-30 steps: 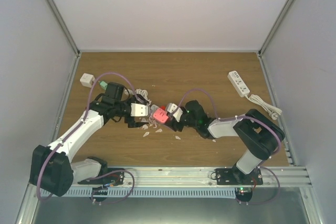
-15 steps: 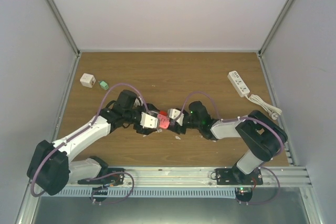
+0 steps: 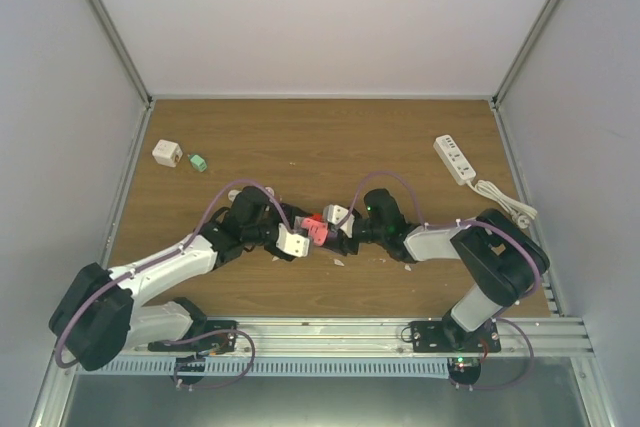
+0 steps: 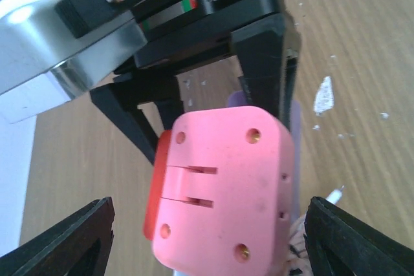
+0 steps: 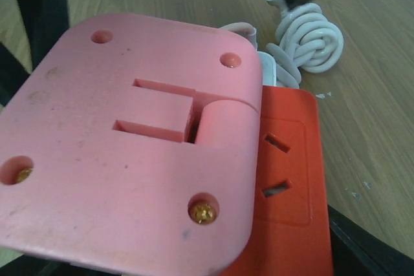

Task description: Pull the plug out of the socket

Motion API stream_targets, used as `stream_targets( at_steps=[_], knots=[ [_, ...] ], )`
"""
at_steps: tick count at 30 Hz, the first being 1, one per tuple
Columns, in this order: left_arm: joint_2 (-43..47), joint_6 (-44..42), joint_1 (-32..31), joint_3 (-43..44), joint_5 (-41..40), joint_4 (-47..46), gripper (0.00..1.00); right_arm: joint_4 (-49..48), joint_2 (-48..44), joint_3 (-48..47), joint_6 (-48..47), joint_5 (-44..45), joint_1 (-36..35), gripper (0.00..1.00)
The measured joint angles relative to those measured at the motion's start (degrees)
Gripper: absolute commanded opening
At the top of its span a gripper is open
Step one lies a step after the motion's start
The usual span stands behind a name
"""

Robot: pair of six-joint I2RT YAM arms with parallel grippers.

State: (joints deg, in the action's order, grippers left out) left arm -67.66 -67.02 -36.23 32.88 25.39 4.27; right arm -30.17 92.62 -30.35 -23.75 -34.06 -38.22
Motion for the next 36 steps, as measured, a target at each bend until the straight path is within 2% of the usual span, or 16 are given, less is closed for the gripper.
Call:
stream_targets(
  at_steps=[6, 13, 21, 28, 31, 36],
  knots=[
    [-1.92, 1.66, -0.81, -0.66, -2.32, -4.85, 0.61, 1.11, 0.00, -0.35, 0.02, -0.87, 0.26, 0.43],
    [-0.83, 2.25, -0.15, 0.13, 1.99, -2.86, 0.45, 1.84, 0.00, -0.61, -1.11, -1.18, 0.31, 0.43],
    [-2.60, 3.17, 1.86, 6.03, 6.29, 0.46, 0.36, 1.86, 0.00, -0.61, -2.08, -1.66, 0.31, 0.43],
    [-5.90, 1.53, 3.80, 10.67, 10.40, 7.72, 0.31, 2.05, -0.09, -0.61, -2.69, -1.90, 0.31, 0.46],
    [-7.76, 0.81, 3.98, 12.83, 11.98, 11.32, 0.28, 2.40, -0.37, -0.61, -2.80, -1.95, 0.31, 0.54],
    [-10.40, 0.61, 4.07, 15.39, 13.18, 14.75, 0.22, 2.91, -0.66, -0.61, -2.43, -1.86, 0.31, 0.76]
  ],
)
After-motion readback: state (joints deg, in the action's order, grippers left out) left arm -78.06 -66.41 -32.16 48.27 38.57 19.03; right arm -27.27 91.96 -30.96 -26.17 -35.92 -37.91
